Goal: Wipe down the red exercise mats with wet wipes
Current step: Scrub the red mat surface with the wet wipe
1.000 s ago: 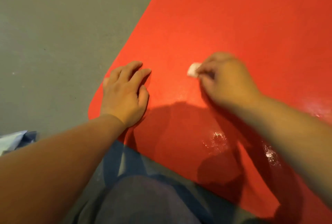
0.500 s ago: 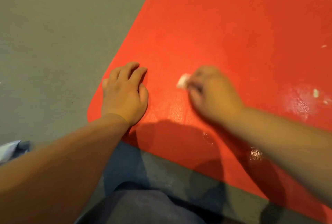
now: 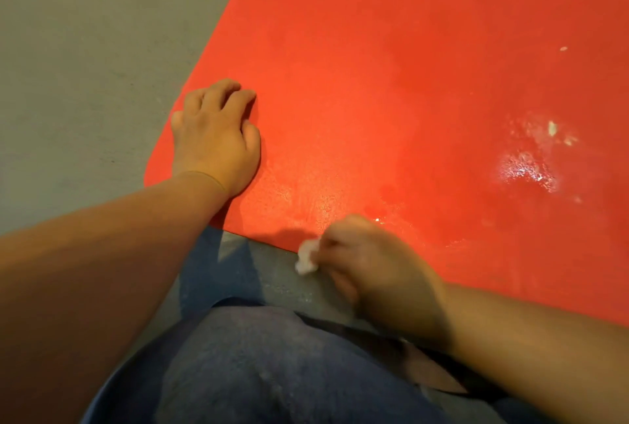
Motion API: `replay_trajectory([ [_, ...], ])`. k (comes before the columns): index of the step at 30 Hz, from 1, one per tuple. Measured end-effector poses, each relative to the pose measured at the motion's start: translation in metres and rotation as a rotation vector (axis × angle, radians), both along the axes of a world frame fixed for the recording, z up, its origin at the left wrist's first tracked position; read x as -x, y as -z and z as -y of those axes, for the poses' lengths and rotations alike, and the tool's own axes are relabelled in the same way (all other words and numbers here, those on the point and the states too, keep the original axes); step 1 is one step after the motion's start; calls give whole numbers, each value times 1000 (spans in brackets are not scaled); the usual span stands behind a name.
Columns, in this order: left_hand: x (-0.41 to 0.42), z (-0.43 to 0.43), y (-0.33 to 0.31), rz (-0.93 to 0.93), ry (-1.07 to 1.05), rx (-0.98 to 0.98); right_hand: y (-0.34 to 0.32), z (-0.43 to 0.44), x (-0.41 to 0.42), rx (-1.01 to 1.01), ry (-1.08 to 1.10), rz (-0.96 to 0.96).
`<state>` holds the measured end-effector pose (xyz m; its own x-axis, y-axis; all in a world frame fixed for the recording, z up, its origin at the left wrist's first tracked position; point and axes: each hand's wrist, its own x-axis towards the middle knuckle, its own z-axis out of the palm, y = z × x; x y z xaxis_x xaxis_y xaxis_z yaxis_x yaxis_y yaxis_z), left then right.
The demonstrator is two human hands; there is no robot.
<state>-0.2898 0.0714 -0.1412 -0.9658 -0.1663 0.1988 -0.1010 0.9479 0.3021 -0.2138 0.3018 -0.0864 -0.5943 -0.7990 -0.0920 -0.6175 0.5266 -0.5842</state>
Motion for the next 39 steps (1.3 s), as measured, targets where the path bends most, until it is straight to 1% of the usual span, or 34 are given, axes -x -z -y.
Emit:
replay_trajectory([
  [1,0,0,0,-3,-1,0,-2,-3,-1,-6,-85,14],
  [2,0,-1,1,-5,-3,-2,0,-6,11,-50,-117,-7],
  [3,0,-1,1,-6,-5,-6,3,-6,31,-87,-54,-48],
  [4,1,-1,1,-5,-7,-9,6,-7,56,-107,95,-92],
  [6,0,-1,1,-3,-7,-9,12,-10,102,-140,473,-195],
  [7,1,-1,1,-3,-5,-9,15,-8,111,-161,591,-211],
  [8,2,0,0,-4,-3,-12,18,-4,107,-166,597,-220],
  [9,3,0,0,-5,-5,-15,20,2,93,-170,501,-216],
  [10,3,1,-1,-4,-8,-17,19,9,72,-148,347,-191],
  [12,1,0,-2,0,-10,-4,9,13,38,-52,61,-109],
  [14,1,0,-2,21,-15,24,8,5,52,-1,-104,-135],
  [15,5,0,-4,34,-14,41,7,2,71,-43,-116,-175],
  [16,12,2,-7,48,-11,53,9,2,93,-80,-75,-218],
  [17,22,4,-10,62,0,62,11,1,119,-105,21,-272],
  [19,44,9,-13,77,50,66,15,0,171,-135,305,-340],
  [21,52,11,-10,66,92,24,20,10,196,-130,583,-307],
  [22,51,11,-7,41,93,-4,22,18,193,-135,623,-307],
  [23,49,11,-4,12,83,-26,26,27,183,-126,562,-314],
  [24,47,11,-2,-10,69,-48,29,37,165,-85,424,-310],
  [26,47,11,-1,-14,48,-73,25,49,130,11,82,-268],
  [27,48,12,-2,-9,43,-79,21,48,135,14,-38,-250],
  [28,49,12,-2,-2,42,-86,19,48,153,-16,-85,-262],
  [29,49,12,-3,6,39,-90,19,49,177,-49,-47,-296],
  [30,49,11,-3,12,36,-95,21,50,206,-68,61,-332],
  [32,47,11,-3,15,25,-108,24,52,261,-82,398,-375],
  [33,48,11,-3,15,19,-116,27,59,275,-73,562,-354],
  [34,48,12,-3,16,10,-124,30,70,277,-45,645,-327],
  [35,49,12,-4,19,0,-132,33,85,269,-25,634,-298],
  [36,49,12,-4,22,-7,-139,37,99,255,11,546,-267],
  [38,49,11,-5,25,-17,-151,36,116,226,105,259,-247],
  [39,49,11,-5,27,-24,-154,33,118,223,95,103,-268],
])
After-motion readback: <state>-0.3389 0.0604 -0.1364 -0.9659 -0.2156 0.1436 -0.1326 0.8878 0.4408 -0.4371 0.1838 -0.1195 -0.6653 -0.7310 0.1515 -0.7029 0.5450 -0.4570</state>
